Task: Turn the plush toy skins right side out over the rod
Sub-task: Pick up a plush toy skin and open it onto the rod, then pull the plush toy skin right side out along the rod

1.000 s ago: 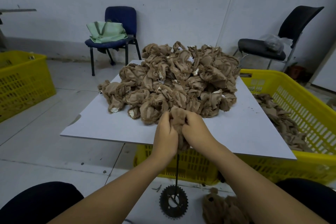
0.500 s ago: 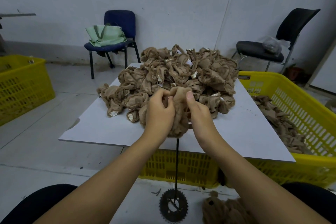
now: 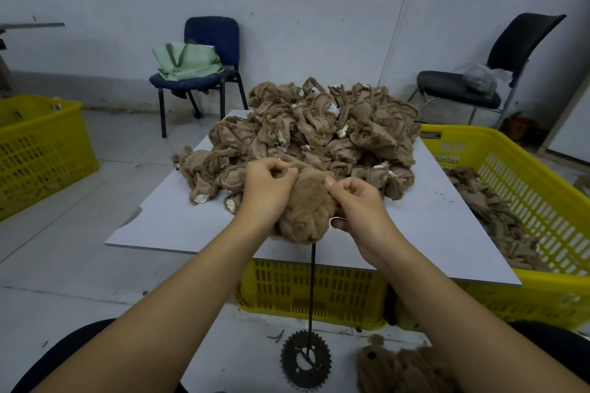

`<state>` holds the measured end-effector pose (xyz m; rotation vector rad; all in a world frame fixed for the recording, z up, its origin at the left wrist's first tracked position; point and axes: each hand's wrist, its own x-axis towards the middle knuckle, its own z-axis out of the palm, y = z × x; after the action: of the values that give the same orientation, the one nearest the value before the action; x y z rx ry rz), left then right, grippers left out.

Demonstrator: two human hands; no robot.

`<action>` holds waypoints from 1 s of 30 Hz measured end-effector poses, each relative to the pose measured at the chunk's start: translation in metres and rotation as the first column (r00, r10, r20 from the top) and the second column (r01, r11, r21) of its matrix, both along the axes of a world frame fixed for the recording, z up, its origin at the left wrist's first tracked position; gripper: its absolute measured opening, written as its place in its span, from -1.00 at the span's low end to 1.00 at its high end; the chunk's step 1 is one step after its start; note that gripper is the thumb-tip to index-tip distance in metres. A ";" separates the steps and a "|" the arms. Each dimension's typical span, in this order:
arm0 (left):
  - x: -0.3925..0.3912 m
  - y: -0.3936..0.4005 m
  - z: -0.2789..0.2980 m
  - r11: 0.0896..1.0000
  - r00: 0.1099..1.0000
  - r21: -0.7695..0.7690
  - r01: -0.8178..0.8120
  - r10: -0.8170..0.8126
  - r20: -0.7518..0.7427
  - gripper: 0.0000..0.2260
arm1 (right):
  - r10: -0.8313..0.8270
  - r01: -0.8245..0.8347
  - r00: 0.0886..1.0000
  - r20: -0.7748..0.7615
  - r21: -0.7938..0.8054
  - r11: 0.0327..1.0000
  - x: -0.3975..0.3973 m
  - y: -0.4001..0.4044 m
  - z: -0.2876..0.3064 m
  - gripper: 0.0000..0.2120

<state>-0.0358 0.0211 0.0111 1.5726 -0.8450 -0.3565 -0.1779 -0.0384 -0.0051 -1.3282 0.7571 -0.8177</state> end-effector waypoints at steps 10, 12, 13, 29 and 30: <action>0.013 0.001 0.029 0.939 0.806 -0.315 0.139 -0.292 -0.515 -0.88 | 0.359 -0.343 0.933 0.003 -0.288 0.894 -0.011 -0.029 0.018 -0.28; 0.015 -0.001 0.031 0.940 0.698 -0.313 0.134 -0.314 -0.644 -0.80 | 0.369 -0.369 0.927 -0.059 -0.308 0.877 -0.006 -0.030 0.020 -0.41; 0.016 -0.001 0.031 0.944 0.636 -0.296 0.144 -0.317 -0.703 -0.72 | 0.375 -0.380 0.924 -0.081 -0.323 0.867 -0.003 -0.031 0.022 -0.48; -0.006 -0.028 0.010 0.998 0.995 0.042 0.047 -0.051 0.088 -0.50 | -0.118 0.104 0.993 -0.024 -0.319 0.942 0.030 -0.050 0.018 -0.84; -0.005 -0.027 0.007 1.000 0.980 0.015 -0.004 0.001 0.197 -0.51 | -0.131 0.119 0.991 -0.025 -0.281 0.952 0.028 -0.050 0.016 -0.82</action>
<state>-0.0411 -0.0058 0.0184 1.6414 -0.9941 -0.2081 -0.1497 -0.0884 0.0111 -1.5647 0.7863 -1.0286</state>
